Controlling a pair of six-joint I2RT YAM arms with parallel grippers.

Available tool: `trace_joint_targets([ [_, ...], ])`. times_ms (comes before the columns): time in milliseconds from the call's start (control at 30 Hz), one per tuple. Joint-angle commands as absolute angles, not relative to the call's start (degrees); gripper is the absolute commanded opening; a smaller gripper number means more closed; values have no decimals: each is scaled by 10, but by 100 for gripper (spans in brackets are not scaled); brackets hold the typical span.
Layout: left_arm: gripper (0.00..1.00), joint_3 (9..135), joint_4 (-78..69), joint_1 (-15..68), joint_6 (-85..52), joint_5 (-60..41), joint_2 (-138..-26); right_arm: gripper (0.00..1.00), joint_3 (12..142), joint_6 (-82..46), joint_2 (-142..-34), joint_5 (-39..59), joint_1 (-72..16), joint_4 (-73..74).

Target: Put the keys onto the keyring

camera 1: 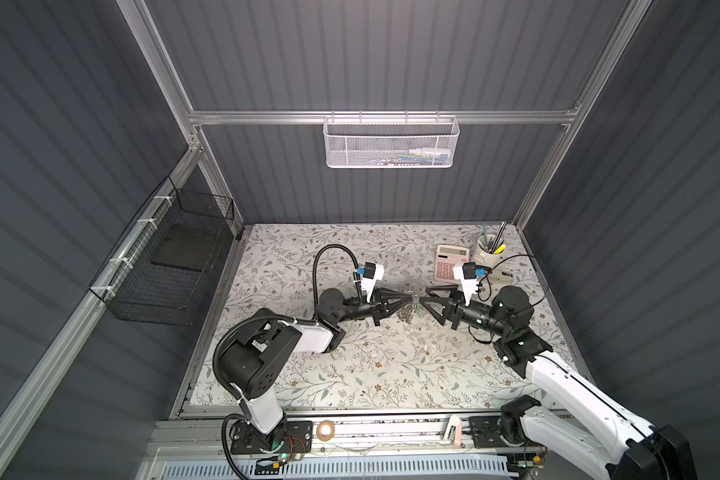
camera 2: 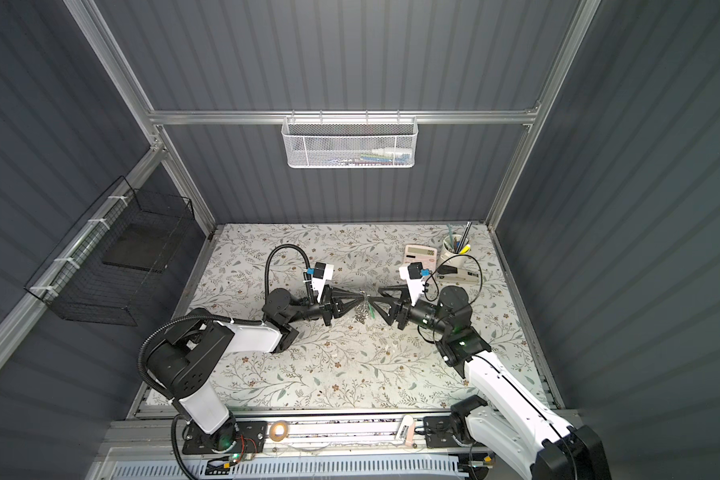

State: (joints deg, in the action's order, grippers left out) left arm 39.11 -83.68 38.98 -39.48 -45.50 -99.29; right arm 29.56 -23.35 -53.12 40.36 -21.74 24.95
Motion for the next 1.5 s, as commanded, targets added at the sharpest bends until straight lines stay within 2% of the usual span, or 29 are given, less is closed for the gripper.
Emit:
trace_joint_targets([
  [0,0,399,-852,385,-381,-477,-976,61,294,-232,-534,386,-215,250],
  [367,0,401,-577,386,-215,-438,-852,69,281,-248,-538,371,-204,270],
  [633,0,411,-522,387,-197,-457,-819,69,277,-260,-539,407,-201,297],
  [900,0,419,-444,391,-145,-451,-798,60,280,-274,-549,455,-204,323],
  [1467,0,422,-462,396,-156,-454,-801,38,306,-260,-593,499,-238,315],
])
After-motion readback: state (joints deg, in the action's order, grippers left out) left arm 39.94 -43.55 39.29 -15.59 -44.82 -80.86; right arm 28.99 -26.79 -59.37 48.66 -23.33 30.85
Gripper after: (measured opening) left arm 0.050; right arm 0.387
